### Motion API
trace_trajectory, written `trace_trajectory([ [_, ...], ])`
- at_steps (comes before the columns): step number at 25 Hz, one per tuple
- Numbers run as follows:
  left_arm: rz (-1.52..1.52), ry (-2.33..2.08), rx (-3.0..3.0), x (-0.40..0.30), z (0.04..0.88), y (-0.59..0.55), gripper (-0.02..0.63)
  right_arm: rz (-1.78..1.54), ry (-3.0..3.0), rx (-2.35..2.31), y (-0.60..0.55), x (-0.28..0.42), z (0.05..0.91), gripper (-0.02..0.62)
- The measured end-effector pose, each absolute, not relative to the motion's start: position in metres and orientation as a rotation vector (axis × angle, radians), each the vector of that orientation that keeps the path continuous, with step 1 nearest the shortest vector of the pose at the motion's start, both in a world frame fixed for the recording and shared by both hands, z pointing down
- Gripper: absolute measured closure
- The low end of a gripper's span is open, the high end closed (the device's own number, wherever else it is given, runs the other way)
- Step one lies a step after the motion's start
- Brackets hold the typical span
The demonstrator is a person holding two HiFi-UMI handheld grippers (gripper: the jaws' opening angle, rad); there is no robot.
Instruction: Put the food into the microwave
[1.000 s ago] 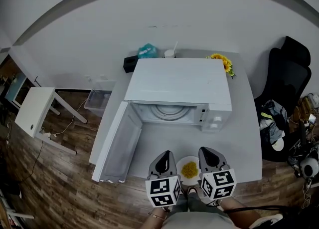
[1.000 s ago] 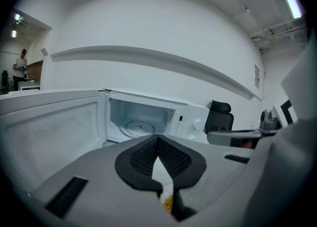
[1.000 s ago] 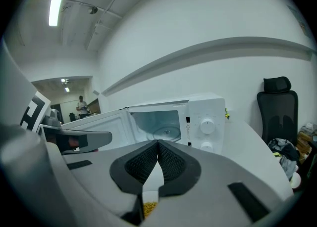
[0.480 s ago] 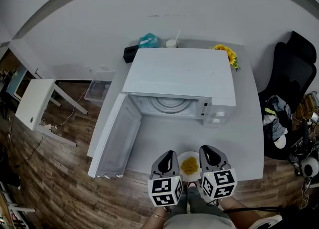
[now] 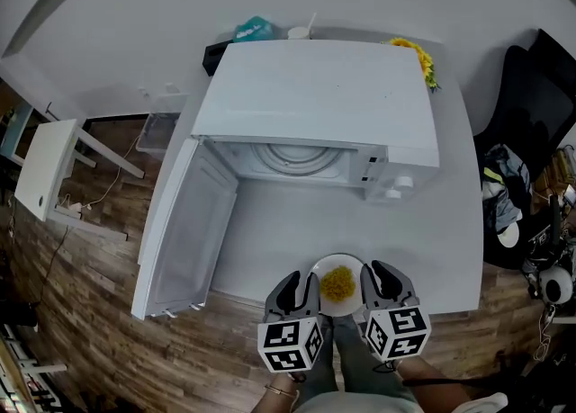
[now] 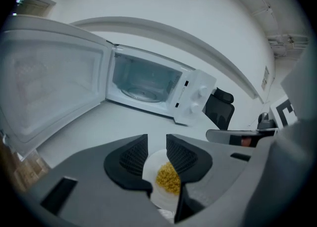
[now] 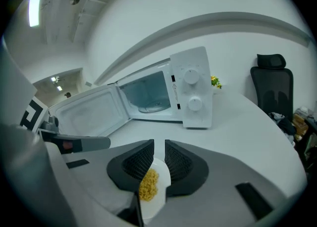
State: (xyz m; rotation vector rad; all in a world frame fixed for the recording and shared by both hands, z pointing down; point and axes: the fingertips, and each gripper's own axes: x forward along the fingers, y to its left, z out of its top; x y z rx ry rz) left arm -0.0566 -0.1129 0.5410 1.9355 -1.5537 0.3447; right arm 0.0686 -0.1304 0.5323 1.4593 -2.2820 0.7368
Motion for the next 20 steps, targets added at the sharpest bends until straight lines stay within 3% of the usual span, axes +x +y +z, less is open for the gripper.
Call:
trace_trajectory([
  [20,0.395,-1.481,1.768,-0.061,0.621,-0.077,0.497,0.916,-2.089,1.487,-0.095,0.096,0.621,0.539],
])
